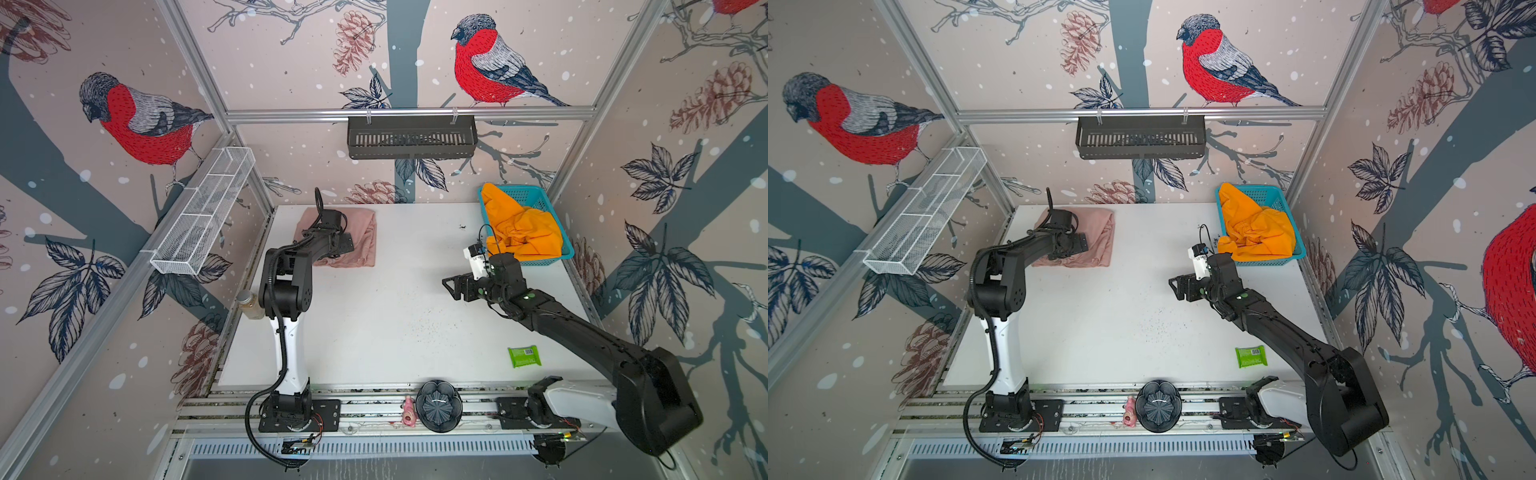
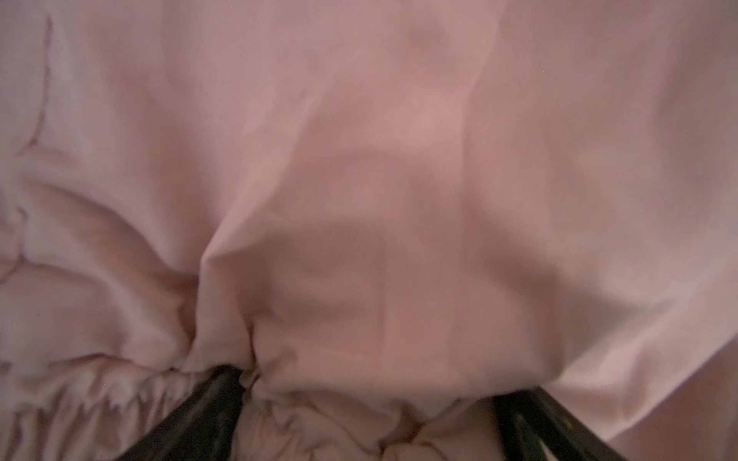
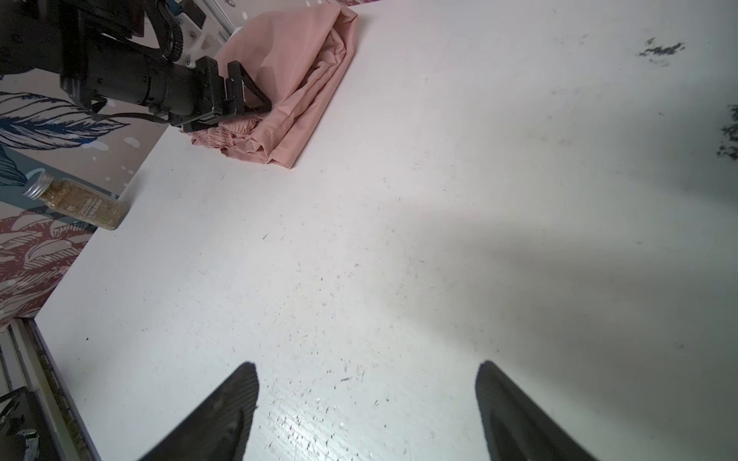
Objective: Fold and stack the shorts
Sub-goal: 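Reach the right gripper into the teal basket while left holds the pink shorts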
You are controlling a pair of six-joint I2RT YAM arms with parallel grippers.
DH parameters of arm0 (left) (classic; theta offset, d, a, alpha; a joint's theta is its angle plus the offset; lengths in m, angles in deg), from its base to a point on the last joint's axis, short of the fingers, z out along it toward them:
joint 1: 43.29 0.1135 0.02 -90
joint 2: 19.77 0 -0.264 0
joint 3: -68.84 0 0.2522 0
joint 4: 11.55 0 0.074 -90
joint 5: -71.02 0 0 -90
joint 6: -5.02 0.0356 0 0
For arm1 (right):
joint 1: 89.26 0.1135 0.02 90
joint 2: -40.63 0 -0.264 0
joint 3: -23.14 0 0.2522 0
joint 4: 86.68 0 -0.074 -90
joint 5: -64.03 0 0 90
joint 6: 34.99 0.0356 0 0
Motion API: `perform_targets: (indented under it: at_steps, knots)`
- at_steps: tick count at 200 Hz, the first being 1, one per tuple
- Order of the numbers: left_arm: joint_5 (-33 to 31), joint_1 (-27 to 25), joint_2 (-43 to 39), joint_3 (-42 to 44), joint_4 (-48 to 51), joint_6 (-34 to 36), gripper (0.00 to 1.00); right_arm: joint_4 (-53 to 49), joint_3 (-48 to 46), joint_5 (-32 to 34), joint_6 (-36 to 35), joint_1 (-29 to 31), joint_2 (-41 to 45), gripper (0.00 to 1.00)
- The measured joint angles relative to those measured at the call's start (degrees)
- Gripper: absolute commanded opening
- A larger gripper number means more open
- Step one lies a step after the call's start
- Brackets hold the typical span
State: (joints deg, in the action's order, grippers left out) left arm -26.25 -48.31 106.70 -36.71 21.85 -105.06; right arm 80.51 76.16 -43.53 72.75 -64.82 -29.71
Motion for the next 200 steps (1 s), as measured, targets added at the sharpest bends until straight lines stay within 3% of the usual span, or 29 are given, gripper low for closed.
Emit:
perform_targets:
  at_steps: [20, 44, 87, 118, 165, 184, 200]
  knots:
    - [-0.7, 2.6, 2.7, -3.8, 1.2, 2.0, 0.97, 0.0, 0.4, -0.3, 0.0, -1.5, 0.0, 0.87]
    - [-1.3, 5.2, 2.6, -2.8, 0.8, 3.2, 0.97, 0.2, 1.1, -0.5, -0.1, -2.8, -0.6, 0.87]
    - [-1.8, 5.9, 1.8, -2.1, 0.2, 4.2, 0.97, -1.4, 4.3, -0.1, -2.0, -5.0, -3.3, 0.88]
    - [-3.0, 6.0, -1.4, -2.7, 8.4, 4.2, 0.97, -3.5, 7.9, 2.3, -3.3, -5.9, -2.7, 0.89]
    - [-6.9, 1.6, -21.0, -1.1, 13.4, 3.9, 0.97, -6.5, 16.6, 8.6, -6.0, -8.8, -2.7, 0.92]
    - [-10.6, -3.8, -31.4, 5.5, 10.9, 4.3, 0.97, -8.7, 22.4, 11.8, -7.5, -9.7, -4.8, 0.93]
    - [-9.5, -8.1, -40.2, 12.7, 7.0, 5.9, 0.97, -10.3, 27.8, 15.2, -8.7, -10.7, -7.1, 0.94]
